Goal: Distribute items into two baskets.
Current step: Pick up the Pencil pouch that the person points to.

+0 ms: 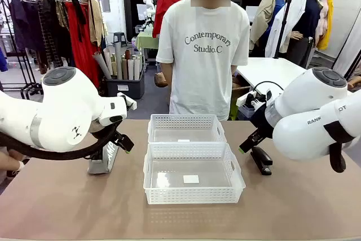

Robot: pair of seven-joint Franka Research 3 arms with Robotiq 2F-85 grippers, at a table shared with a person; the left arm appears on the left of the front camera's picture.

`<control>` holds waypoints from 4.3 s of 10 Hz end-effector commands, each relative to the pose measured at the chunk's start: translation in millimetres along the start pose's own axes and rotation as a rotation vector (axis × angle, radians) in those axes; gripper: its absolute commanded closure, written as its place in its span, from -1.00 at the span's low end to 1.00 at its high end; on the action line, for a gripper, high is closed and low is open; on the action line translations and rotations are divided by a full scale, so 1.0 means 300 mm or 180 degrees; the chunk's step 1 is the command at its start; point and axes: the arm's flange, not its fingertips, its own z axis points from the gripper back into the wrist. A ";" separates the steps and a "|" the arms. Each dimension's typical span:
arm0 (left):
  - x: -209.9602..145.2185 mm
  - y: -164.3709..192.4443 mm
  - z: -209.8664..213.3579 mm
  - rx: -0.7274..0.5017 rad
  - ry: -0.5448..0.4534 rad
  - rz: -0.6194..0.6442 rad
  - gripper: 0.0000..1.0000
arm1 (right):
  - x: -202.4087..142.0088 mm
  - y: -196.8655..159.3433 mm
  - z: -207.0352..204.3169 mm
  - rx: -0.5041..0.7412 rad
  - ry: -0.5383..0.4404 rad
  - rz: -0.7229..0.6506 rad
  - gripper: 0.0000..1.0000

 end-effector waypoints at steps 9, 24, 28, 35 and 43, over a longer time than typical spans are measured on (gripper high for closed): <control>0.000 0.000 0.000 0.0000 -0.0001 0.0000 -1.00 | 0.000 0.000 0.000 0.0000 0.0000 0.0000 -1.00; -0.025 -0.021 0.031 -0.0092 0.0075 0.0013 -1.00 | 0.004 0.020 0.035 -0.0130 0.0018 0.0053 -1.00; 0.008 -0.046 0.131 -0.0253 0.0139 0.0171 -1.00 | -0.014 0.083 0.144 -0.0589 0.0158 0.0089 -1.00; 0.039 -0.071 0.158 -0.0337 0.0160 0.0257 -1.00 | 0.054 0.095 0.187 -0.0654 0.0130 0.0128 -1.00; 0.077 -0.068 0.168 -0.0464 0.0205 0.0296 -1.00 | 0.106 0.076 0.189 -0.0189 0.0123 -0.0100 -1.00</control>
